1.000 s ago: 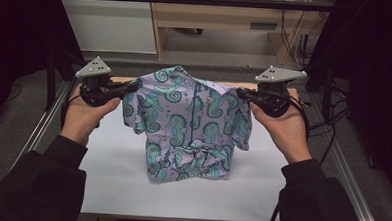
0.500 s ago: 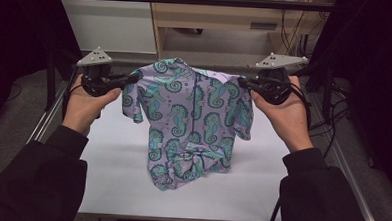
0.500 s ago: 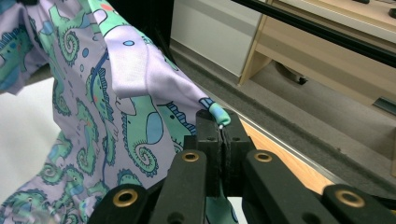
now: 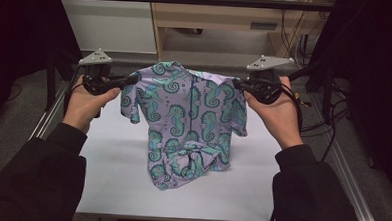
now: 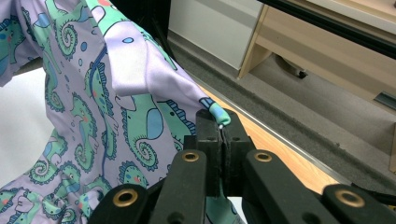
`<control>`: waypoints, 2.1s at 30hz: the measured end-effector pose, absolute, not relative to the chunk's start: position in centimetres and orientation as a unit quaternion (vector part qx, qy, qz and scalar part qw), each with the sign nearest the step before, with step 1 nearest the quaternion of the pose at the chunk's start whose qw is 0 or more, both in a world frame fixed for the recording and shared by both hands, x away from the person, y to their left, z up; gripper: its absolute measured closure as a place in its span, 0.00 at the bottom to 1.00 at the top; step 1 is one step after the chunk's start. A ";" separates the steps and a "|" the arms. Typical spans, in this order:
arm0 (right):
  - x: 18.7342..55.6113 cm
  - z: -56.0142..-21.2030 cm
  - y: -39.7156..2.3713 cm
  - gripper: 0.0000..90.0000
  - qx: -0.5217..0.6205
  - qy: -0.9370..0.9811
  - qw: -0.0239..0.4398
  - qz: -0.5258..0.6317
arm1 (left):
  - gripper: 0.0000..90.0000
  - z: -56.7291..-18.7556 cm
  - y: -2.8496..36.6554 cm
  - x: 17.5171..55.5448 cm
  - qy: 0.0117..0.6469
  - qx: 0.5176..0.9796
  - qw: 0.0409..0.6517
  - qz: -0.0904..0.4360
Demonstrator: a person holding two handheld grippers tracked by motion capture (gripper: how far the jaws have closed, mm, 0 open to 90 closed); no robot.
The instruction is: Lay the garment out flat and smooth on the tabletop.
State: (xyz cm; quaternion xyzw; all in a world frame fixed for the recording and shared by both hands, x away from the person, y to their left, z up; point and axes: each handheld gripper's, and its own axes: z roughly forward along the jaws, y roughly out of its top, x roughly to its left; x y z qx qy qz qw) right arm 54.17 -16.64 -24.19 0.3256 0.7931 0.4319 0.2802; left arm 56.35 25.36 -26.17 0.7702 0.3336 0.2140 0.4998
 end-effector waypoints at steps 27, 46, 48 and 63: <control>56.0 -24.8 -16.7 0.99 0.345 0.785 0.286 0.428 | 0.97 -27.0 25.1 58.1 0.346 0.764 0.500 0.215; 59.4 -25.7 -17.4 0.99 0.380 0.761 0.299 0.432 | 0.97 -26.8 22.4 62.3 0.356 0.762 0.484 0.241; 59.9 -25.8 -17.4 0.99 0.382 0.761 0.299 0.430 | 0.97 -27.0 22.3 62.6 0.357 0.762 0.483 0.241; 60.9 -26.4 -16.7 0.99 0.402 0.738 0.325 0.434 | 0.97 -27.0 21.1 62.6 0.380 0.735 0.483 0.287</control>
